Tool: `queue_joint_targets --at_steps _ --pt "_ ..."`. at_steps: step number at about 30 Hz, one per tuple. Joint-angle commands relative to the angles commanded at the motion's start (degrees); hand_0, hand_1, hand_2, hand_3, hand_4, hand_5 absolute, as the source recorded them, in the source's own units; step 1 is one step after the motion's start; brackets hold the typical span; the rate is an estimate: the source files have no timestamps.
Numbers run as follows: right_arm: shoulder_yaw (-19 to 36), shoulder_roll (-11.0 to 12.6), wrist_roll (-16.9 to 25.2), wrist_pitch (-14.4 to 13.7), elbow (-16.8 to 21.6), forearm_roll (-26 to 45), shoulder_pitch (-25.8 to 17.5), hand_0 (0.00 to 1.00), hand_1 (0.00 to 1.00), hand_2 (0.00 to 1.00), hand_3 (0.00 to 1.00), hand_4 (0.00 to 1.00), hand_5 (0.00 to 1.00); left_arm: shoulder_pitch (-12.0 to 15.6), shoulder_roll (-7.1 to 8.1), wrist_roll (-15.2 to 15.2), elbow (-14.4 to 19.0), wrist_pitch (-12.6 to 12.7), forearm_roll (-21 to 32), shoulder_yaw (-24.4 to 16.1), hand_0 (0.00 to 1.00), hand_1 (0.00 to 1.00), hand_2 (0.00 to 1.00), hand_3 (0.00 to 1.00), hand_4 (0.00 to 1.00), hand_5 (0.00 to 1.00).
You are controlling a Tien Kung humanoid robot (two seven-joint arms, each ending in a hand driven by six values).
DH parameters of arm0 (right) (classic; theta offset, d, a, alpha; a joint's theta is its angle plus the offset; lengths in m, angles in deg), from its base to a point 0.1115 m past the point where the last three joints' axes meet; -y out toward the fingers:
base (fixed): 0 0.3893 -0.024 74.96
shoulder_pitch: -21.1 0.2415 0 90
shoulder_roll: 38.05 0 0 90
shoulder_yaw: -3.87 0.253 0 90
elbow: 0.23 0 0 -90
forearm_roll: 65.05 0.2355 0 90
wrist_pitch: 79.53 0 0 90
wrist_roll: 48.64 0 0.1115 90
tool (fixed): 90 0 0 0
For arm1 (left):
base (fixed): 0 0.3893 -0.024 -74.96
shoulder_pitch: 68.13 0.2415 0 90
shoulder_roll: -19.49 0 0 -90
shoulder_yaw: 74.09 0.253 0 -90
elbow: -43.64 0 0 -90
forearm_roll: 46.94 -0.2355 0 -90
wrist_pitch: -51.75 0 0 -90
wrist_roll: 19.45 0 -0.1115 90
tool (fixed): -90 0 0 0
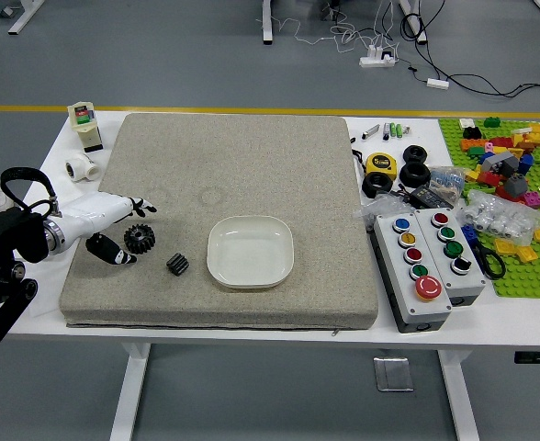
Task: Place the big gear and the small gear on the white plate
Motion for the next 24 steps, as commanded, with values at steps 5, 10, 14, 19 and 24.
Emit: queue_joint_targets --at_steps 5,10,14,19,24 --pt "-0.04 0.00 0.00 0.01 0.00 0.04 0.09 0.747 0.790 0.820 0.728 0.899 0.781 -0.78 -0.36 0.04 -1.28 -0.30 0.00 0.90 0.570 0.625 0.655 0.727 0.586 0.026" --pt "-0.22 -0.03 0.01 0.01 -0.03 0.14 0.03 0.748 0.790 0.820 0.728 0.899 0.781 -1.20 -0.83 0.04 -1.81 -0.56 0.00 1.74 0.551 0.603 0.623 0.695 0.503 0.002" --pt "-0.32 -0.02 0.01 0.01 -0.03 0.17 -0.03 0.747 0.790 0.820 0.728 0.899 0.781 -1.17 -1.13 0.05 -2.23 -0.62 0.00 2.13 0.514 0.545 0.566 0.625 0.397 0.002" --pt "-0.47 -0.04 0.04 0.03 -0.05 0.29 -0.12 0.747 0.790 0.820 0.728 0.899 0.781 -0.93 -1.25 0.20 -2.24 -0.26 0.00 2.12 0.514 0.545 0.566 0.625 0.397 0.002" --pt "-0.58 -0.03 0.05 0.06 -0.09 0.25 -0.20 0.748 0.790 0.819 0.728 0.899 0.781 -0.66 -1.42 0.18 -2.08 0.12 0.00 1.53 0.434 0.471 0.507 0.547 0.249 0.002"
